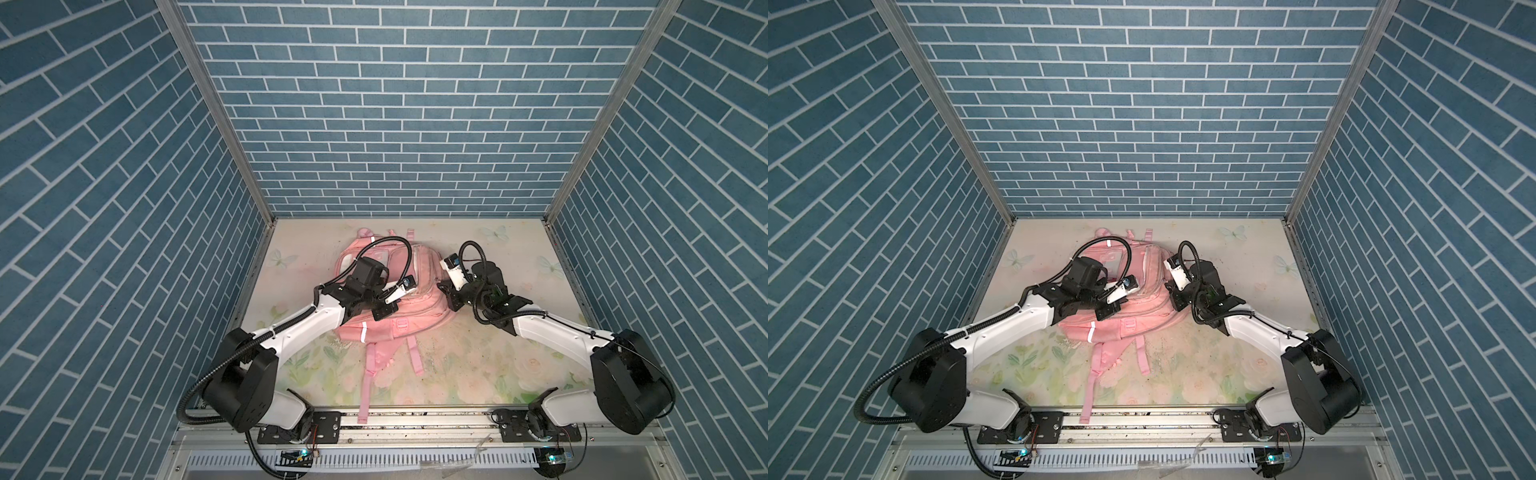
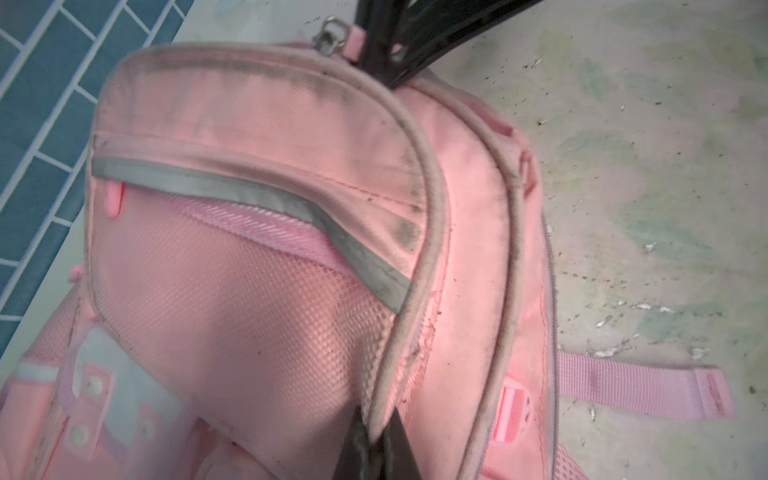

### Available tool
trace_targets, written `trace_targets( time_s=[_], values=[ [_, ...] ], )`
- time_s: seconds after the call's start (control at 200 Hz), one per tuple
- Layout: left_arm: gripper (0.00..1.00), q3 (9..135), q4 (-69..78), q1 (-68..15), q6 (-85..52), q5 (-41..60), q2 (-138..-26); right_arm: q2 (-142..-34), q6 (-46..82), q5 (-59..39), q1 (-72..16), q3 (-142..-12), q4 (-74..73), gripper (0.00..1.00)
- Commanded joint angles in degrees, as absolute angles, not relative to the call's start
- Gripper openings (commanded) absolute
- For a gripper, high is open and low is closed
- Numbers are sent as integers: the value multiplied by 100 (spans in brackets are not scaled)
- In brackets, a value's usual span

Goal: Pack the student bag

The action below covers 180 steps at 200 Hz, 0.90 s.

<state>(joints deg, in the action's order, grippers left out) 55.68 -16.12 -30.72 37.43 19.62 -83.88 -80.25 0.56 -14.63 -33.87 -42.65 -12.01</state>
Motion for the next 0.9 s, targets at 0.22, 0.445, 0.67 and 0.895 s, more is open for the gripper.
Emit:
trace_targets(
  time_s=[0.22,0.445,0.67,0.895],
  values=[
    [42,6082,-2580,-2315,1687,1722,-8538,-8231,360,-1760,-4135,-4248,-1678,0],
    [55,4602,-1245,-2507,-3352,2186,-7098,-8333,470,-1748,-4345,-4225,-1759,0],
    [58,3368,808,-3379,-7172,971,-6311,-8244,506,-1681,-4480,-4029,-1825,0],
    [60,2504,2455,-4199,-8886,-100,-6503,-8283,508,-1652,-4553,-3995,-1981,0]
  ],
)
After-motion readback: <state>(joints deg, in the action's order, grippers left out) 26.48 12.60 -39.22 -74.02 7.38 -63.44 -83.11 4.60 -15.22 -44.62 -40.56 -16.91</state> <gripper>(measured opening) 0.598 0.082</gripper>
